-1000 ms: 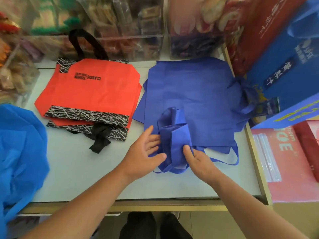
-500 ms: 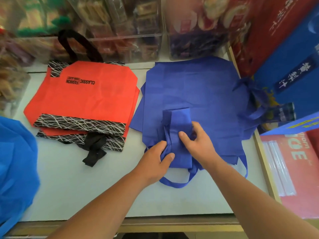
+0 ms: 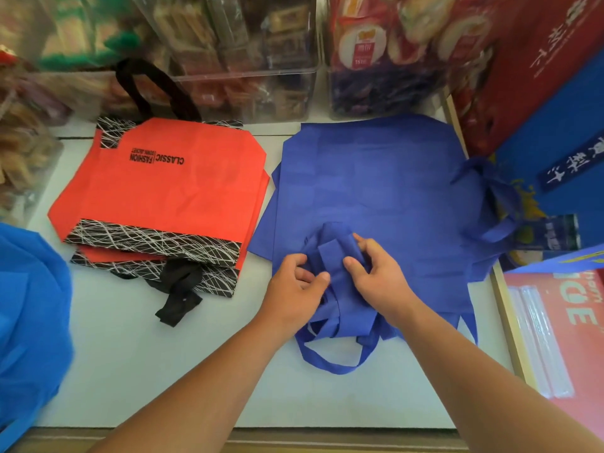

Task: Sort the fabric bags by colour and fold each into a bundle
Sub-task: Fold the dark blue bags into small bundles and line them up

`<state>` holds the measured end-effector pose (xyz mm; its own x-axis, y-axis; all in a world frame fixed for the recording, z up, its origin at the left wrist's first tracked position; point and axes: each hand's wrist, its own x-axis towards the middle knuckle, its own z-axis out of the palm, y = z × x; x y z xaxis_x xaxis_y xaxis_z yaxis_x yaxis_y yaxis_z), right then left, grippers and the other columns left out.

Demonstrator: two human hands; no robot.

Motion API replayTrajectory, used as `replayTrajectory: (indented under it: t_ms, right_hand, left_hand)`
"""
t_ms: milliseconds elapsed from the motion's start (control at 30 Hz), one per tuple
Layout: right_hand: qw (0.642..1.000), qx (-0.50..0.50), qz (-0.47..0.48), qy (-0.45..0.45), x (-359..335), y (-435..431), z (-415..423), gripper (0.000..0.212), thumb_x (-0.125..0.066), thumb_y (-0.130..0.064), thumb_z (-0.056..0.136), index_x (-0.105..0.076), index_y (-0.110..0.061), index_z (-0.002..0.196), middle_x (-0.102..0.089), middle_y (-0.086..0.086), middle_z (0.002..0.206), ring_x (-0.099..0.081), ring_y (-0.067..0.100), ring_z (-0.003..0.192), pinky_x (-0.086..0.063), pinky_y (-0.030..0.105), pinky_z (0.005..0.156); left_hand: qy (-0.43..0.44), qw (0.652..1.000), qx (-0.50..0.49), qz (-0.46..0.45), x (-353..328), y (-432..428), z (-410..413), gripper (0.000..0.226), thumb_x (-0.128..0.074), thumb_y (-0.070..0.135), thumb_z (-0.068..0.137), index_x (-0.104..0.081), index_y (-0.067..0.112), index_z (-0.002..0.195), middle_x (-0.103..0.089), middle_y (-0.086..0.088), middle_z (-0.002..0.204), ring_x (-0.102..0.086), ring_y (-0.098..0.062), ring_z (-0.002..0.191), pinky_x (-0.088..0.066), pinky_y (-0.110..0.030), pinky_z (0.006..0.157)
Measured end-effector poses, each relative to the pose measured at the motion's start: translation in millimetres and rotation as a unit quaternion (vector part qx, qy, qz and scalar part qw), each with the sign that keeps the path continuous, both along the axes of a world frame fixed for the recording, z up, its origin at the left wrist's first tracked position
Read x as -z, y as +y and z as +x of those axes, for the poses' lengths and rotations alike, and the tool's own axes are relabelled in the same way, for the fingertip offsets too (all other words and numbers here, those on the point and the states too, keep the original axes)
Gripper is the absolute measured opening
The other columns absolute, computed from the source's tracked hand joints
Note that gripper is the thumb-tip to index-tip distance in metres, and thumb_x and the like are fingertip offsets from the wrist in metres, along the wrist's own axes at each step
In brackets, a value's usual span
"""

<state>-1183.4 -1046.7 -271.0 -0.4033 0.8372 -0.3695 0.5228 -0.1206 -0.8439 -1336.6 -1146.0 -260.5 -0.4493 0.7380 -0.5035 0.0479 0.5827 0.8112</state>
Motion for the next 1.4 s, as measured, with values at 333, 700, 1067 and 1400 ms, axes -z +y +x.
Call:
replayTrajectory:
  t_ms: [333, 700, 1067, 1400]
  right_hand:
    - [0.999, -0.019, 0.024, 0.021, -10, 5, 0, 0.01, -0.054, -0.03, 0.105, -0.05, -0.037, 0.098, -0.062, -0.02, 0.083, -0.058, 0.005, 0.074, -0.048, 0.025, 0.071]
    - [0.992, -0.046, 0.103, -0.051, 8, 8, -27, 0.062, -0.057, -0.035, 0.102, -0.026, -0.057, 0.152, -0.047, -0.031, 0.131, -0.057, 0.0, 0.107, -0.053, 0.036, 0.08]
    - [0.983, -0.096, 0.073, -0.136, 9, 37, -41, 0.039, -0.059, -0.035, 0.1, -0.043, -0.041, 0.134, -0.033, -0.011, 0.128, -0.063, 0.023, 0.089, -0.056, 0.042, 0.073]
    - [0.922, -0.131, 0.297, -0.211, 11, 17, -39, 0.022, -0.055, -0.028, 0.104, -0.067, -0.032, 0.121, -0.047, 0.001, 0.122, -0.049, 0.027, 0.1, -0.034, 0.028, 0.053]
  left_hand:
    - [0.055, 0.998, 0.0, 0.006, 11, 30, -39, 0.02, -0.061, 0.018, 0.101, -0.074, 0.026, 0.114, -0.075, 0.005, 0.104, -0.072, -0.02, 0.1, -0.057, -0.045, 0.097]
    - [-0.085, 0.99, 0.101, 0.042, -17, 15, -26, 0.057, -0.078, 0.049, 0.085, -0.057, 0.034, 0.136, -0.071, 0.014, 0.127, -0.066, -0.005, 0.118, -0.054, -0.041, 0.104]
    - [0.194, 0.934, 0.294, -0.063, -24, -59, -31, 0.083, -0.069, 0.068, 0.08, -0.033, 0.047, 0.153, -0.064, 0.015, 0.104, -0.059, -0.009, 0.096, -0.052, -0.031, 0.085]
    - [0.047, 0.99, 0.131, 0.001, -45, -73, -46, 0.017, -0.058, 0.002, 0.091, -0.07, 0.015, 0.093, -0.068, -0.004, 0.069, -0.063, -0.025, 0.064, -0.053, -0.036, 0.063]
